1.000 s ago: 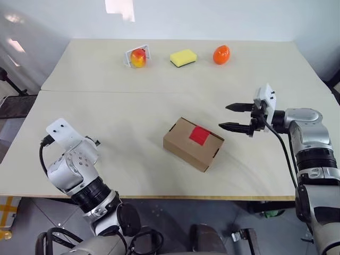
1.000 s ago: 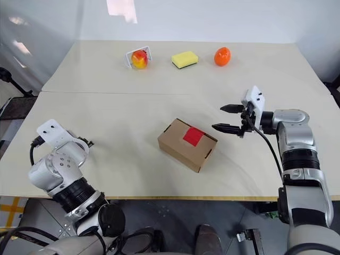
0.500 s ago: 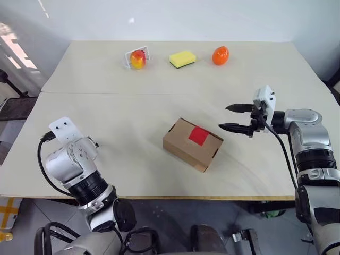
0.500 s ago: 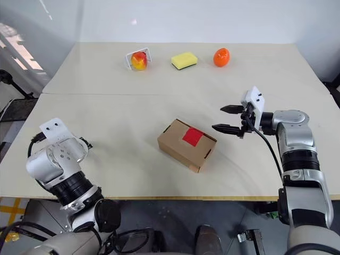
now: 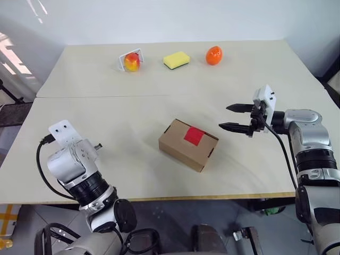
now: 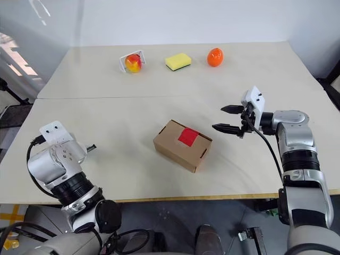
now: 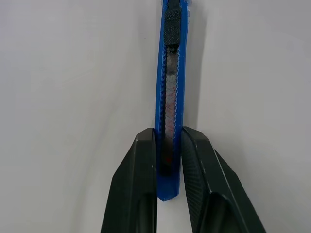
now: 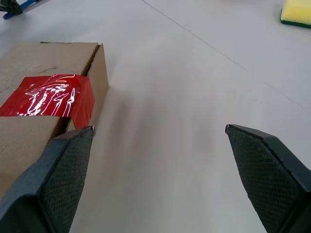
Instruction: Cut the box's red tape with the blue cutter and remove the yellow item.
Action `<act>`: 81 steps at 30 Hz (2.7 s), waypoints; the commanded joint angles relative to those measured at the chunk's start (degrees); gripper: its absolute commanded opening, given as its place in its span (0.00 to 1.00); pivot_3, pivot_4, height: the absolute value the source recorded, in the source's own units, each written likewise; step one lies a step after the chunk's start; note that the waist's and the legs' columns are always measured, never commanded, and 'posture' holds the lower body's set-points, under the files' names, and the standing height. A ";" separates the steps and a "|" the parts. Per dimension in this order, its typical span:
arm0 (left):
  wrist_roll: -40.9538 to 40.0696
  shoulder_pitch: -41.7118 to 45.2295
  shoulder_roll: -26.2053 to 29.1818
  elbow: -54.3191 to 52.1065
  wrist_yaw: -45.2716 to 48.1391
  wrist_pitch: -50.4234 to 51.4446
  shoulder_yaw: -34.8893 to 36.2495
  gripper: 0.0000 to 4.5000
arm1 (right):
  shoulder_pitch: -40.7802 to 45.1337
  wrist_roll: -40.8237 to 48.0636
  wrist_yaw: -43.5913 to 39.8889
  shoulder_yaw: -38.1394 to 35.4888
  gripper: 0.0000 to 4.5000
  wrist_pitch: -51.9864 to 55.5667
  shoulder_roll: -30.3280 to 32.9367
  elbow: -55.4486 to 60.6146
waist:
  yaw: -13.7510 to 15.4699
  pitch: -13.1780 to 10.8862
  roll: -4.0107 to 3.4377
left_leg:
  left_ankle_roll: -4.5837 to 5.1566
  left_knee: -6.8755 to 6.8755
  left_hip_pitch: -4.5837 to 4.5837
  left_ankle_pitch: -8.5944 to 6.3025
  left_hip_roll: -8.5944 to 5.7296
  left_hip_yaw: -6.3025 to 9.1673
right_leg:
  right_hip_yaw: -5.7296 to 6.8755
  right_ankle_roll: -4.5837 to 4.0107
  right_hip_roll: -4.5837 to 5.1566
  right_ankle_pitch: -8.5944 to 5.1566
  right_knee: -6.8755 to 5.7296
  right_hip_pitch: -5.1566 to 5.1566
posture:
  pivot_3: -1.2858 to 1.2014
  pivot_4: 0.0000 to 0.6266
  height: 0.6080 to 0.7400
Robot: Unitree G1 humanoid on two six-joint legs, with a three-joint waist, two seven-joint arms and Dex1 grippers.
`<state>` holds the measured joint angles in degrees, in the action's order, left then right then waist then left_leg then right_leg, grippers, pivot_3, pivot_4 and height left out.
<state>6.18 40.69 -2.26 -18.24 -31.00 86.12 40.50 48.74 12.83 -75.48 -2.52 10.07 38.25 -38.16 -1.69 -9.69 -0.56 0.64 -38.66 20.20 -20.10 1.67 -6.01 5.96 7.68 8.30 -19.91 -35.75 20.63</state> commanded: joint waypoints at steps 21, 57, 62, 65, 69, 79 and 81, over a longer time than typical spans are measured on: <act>-8.51 -20.89 23.24 -3.21 25.78 6.38 -15.20 0.09 | -1.15 5.13 1.61 -0.78 1.00 7.38 0.16 16.52 | 0.15 -0.09 0.15 | -0.02 0.02 0.08 -0.01 0.04 -0.04 | -0.09 -0.01 0.02 0.00 -0.02 0.16 | 0.52 0.24 1.00; -9.87 -18.10 18.15 0.04 34.40 4.86 -11.50 0.65 | -1.81 5.18 1.42 -0.72 1.00 9.32 3.17 19.54 | 3.11 -0.09 0.15 | 0.06 -0.32 0.24 -0.01 -0.13 0.27 | 0.16 0.00 0.16 0.00 -0.06 0.01 | 0.52 0.24 1.00; -9.02 -18.31 20.10 3.13 33.80 4.33 -12.95 0.42 | -1.93 5.16 1.42 -0.63 1.00 9.49 3.15 19.81 | 2.89 -0.04 0.07 | 0.05 -0.31 0.17 0.00 -0.10 0.25 | 0.14 0.00 0.15 0.00 -0.07 -0.03 | 0.52 0.24 1.00; -9.16 -17.76 20.72 4.33 34.13 4.32 -13.11 0.31 | -1.90 5.17 1.51 -0.68 1.00 9.70 3.11 19.92 | 2.85 0.03 -0.05 | 0.03 -0.31 0.13 0.01 -0.06 0.23 | 0.13 0.00 0.12 0.00 -0.09 -0.04 | 0.52 0.24 1.00; -9.51 -17.23 21.13 5.39 34.67 3.79 -13.15 0.10 | -1.86 5.15 1.50 -0.76 1.00 9.85 3.26 19.99 | 2.80 0.07 -0.12 | 0.02 -0.31 0.10 0.02 -0.05 0.21 | 0.09 0.00 0.12 0.00 -0.11 -0.05 | 0.52 0.24 1.00; -10.65 -17.49 22.85 4.88 36.31 4.23 -14.83 0.08 | -1.90 5.09 1.71 -0.72 1.00 9.90 3.20 20.02 | 2.85 0.15 -0.25 | 0.02 -0.30 0.09 0.02 -0.05 0.21 | 0.08 0.00 0.12 0.00 -0.12 -0.04 | 0.52 0.24 1.00; -11.00 -17.69 23.41 3.75 36.91 4.81 -15.46 0.08 | -1.74 5.09 1.75 -0.71 1.00 9.86 3.13 19.98 | 2.86 0.15 -0.25 | 0.02 -0.30 0.09 0.02 -0.05 0.21 | 0.08 0.00 0.12 0.00 -0.11 -0.04 | 0.52 0.24 1.00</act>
<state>-4.33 25.96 21.59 -17.64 5.46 87.82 26.57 46.26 17.12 -73.93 -2.55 20.11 40.06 -20.34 1.17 -9.54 -0.81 0.66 -38.96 20.29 -20.08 1.62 -5.80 6.05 7.68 8.43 -19.91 -35.86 20.59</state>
